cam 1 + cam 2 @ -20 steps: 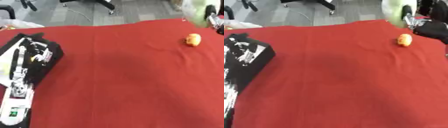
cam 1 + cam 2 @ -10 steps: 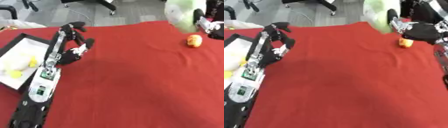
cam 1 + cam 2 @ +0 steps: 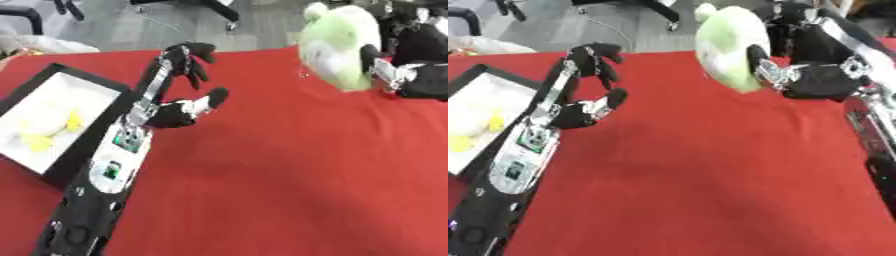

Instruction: Pick up the objects with one hand, pass them to the other hand, and then place them into the box on the other side of the table.

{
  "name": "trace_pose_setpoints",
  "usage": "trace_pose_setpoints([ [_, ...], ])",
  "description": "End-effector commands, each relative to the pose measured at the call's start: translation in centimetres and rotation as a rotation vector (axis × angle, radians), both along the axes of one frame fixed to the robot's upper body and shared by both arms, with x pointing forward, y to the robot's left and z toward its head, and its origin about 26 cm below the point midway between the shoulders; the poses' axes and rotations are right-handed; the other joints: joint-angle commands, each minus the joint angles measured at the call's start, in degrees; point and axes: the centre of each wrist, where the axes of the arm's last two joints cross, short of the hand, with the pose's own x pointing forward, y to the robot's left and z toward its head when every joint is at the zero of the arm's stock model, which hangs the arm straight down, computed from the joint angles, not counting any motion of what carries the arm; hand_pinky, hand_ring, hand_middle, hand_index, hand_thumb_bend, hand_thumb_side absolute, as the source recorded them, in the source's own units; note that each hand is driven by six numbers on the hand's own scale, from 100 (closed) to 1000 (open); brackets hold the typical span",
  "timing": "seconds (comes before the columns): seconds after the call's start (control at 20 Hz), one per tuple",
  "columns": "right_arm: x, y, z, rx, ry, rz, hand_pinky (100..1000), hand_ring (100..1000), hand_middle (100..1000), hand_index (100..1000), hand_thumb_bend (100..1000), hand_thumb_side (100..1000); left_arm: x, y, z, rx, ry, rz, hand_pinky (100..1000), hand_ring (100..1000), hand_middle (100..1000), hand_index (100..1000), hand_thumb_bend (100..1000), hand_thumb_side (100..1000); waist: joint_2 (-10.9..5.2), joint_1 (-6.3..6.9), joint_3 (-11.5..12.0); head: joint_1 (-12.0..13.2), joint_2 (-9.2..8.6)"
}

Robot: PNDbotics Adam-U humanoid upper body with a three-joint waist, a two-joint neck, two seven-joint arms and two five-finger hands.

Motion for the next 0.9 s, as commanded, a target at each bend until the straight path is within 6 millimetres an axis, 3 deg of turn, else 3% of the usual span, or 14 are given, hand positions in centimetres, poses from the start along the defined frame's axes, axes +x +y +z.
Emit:
trace_pose_setpoints([
  [0.05, -0.4, 0.2, 0.5, -0.021, 0.005, 0.016, 632, 574, 324, 218, 100, 100, -0.3, -0.9, 1.4, 0.008, -0.053, -0.063, 427, 515, 637, 805, 581, 632, -1.21, -0.99, 0.1, -0.1, -0.14],
  [0.35, -0.4, 0.4, 0.1, -0.022, 0.044, 0.019, 631, 573, 325, 220, 100, 100, -1.3, -2.2, 2.8, 0.028, -0.094, -0.173, 432, 521, 645, 805, 612, 639, -0.98, -1.12, -0.1, -0.1, -0.14],
  [0.5, -0.4, 0.3, -0.3, -0.021, 0.092, 0.019, 628, 570, 325, 223, 100, 100, -1.6, -2.6, 3.3, 0.022, -0.100, -0.202, 433, 522, 645, 806, 580, 637, -0.90, -1.12, -0.2, -0.1, -0.14],
  [0.9, 0.4, -0.1, -1.6, -0.027, 0.236, 0.010, 626, 567, 326, 227, 100, 100, -1.7, -3.0, 3.1, 0.017, -0.082, -0.217, 431, 521, 645, 806, 578, 629, -1.03, -1.30, -0.1, -0.5, -0.14],
])
